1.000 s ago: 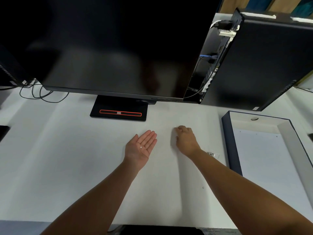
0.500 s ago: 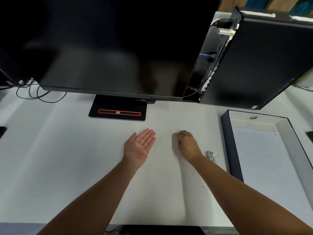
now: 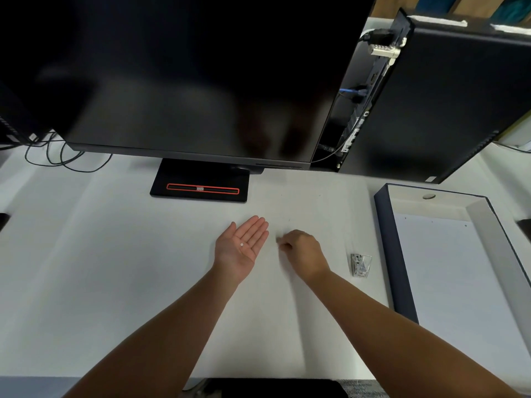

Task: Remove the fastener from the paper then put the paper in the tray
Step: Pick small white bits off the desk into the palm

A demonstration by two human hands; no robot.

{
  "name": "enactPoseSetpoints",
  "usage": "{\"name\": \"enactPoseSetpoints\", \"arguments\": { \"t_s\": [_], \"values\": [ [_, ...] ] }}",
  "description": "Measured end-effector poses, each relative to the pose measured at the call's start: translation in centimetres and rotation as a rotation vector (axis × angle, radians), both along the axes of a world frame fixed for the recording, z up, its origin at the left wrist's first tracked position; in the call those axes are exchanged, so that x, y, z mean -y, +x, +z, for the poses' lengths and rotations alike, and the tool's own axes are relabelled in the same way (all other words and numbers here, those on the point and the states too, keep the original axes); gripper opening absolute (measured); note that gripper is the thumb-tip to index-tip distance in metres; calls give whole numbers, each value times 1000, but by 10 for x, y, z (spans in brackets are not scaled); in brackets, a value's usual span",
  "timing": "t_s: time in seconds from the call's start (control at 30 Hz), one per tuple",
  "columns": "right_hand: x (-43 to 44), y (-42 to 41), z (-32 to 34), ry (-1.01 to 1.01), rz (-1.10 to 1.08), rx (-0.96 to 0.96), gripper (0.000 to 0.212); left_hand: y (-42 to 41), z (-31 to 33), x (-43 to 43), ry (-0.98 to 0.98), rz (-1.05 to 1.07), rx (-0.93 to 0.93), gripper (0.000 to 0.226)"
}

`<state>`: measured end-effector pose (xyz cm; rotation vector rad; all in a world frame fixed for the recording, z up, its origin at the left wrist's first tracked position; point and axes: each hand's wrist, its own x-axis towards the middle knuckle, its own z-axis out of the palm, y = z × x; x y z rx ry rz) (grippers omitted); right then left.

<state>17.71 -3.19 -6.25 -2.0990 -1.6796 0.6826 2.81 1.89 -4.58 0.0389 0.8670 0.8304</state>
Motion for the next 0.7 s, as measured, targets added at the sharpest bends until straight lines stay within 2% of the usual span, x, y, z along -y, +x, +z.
{"name": "enactPoseSetpoints", "arguments": {
  "t_s": [0.2,0.33,0.47,0.6,0.7],
  "values": [
    [2,-6,-7,74,2,109,20,-3,-1,-1,-6,2,-14,49],
    [2,-11,-11,39,2,176,20,-5,-4,1,-18,9,-11,49],
    [-5,-10,5,9,-62,1,19,-5,-6,4,-18,5,-18,50],
    [-8,-29,31,106,41,-143,17,-2,-5,3,-16,-11,-41,50],
    [-13,-42,42,80,80,-238,16,1,-3,3,-20,-38,-43,48]
  ]
}}
